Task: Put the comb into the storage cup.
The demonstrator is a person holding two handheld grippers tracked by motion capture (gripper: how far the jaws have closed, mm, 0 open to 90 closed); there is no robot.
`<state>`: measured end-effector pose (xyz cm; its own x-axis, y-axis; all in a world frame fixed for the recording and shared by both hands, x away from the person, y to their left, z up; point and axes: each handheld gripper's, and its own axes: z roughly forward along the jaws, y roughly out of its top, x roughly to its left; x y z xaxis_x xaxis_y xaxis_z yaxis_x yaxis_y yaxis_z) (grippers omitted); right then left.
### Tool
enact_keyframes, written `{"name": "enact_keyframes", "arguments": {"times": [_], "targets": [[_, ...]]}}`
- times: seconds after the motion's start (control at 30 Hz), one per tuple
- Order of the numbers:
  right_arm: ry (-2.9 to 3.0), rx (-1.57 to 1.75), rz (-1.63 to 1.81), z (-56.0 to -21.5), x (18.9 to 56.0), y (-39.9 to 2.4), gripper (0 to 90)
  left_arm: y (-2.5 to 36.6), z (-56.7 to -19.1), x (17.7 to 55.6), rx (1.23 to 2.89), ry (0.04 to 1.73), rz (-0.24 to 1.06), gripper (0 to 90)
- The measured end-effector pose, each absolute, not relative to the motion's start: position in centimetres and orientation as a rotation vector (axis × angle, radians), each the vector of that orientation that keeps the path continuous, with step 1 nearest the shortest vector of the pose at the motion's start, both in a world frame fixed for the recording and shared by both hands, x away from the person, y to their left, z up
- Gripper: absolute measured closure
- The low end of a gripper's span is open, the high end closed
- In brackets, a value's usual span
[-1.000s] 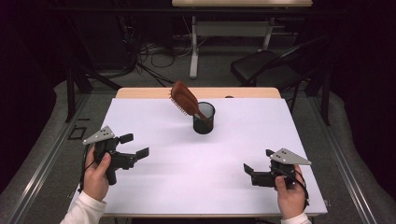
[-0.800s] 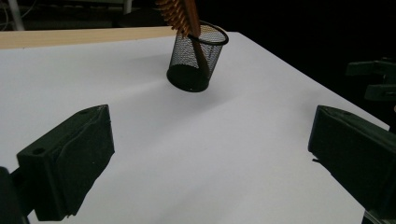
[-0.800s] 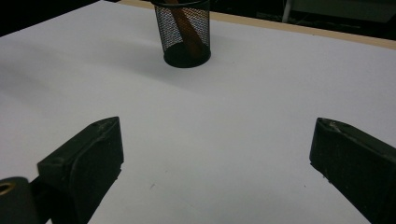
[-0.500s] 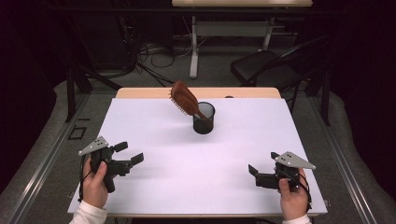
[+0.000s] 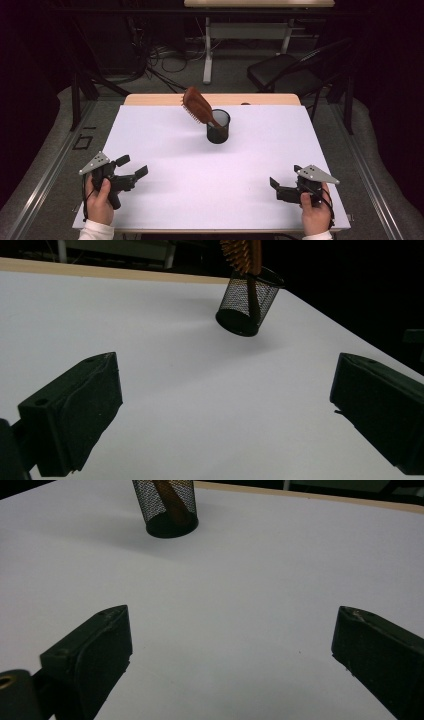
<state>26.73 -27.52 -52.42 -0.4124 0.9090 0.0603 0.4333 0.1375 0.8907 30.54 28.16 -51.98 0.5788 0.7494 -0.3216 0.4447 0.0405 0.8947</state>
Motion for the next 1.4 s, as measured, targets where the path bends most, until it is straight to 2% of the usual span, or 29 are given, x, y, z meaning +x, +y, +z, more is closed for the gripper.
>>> {"name": "enact_keyframes", "arguments": {"times": [0.6, 1.4], "targets": [[1.832, 1.361, 1.217, -54.0, 27.0, -29.4, 2.6, 29.5, -53.8, 31.0, 1.586, 1.056, 0.324, 0.4], [1.839, 1.379, 1.214, -54.3, 27.2, -29.7, 2.6, 30.0, -54.3, 31.2, 1.572, 1.095, 0.322, 0.4]]}}
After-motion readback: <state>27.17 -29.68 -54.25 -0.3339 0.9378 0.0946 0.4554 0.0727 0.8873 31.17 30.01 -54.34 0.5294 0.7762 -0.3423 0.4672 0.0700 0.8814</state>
